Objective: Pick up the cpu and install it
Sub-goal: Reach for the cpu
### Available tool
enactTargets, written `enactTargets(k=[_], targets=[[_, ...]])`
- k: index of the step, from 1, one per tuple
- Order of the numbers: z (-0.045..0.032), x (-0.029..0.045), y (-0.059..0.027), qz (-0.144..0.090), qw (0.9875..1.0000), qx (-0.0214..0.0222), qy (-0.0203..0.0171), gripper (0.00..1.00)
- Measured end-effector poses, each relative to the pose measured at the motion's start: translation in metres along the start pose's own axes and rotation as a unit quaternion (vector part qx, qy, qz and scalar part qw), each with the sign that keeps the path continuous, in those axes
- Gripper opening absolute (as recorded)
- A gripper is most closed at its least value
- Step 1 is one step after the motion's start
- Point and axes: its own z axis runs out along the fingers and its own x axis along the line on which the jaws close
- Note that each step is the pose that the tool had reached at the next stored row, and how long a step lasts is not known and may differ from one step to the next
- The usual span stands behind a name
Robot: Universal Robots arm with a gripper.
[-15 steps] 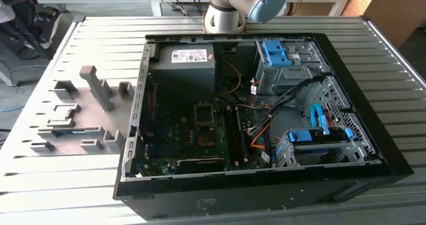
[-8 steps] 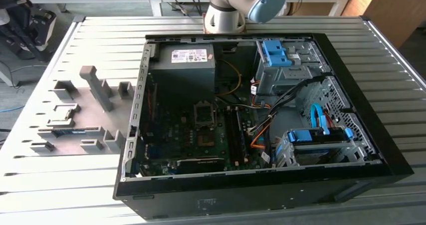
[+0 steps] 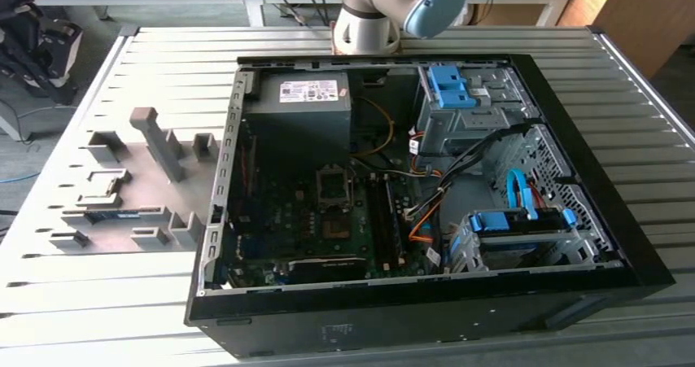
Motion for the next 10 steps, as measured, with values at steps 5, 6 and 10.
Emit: enactTargets(k=[5, 6, 10], targets=[[0.0045, 0.0044, -0.0005, 0.000, 1.0000, 0.0000, 0.0000, 0.10], [0.0053, 0.0055, -0.0006, 0.000, 1.0000, 0.0000, 0.0000, 0.10], [0.0085, 0.0096, -0.0010, 0.000, 1.0000, -0.0001, -0.0001, 0.10]])
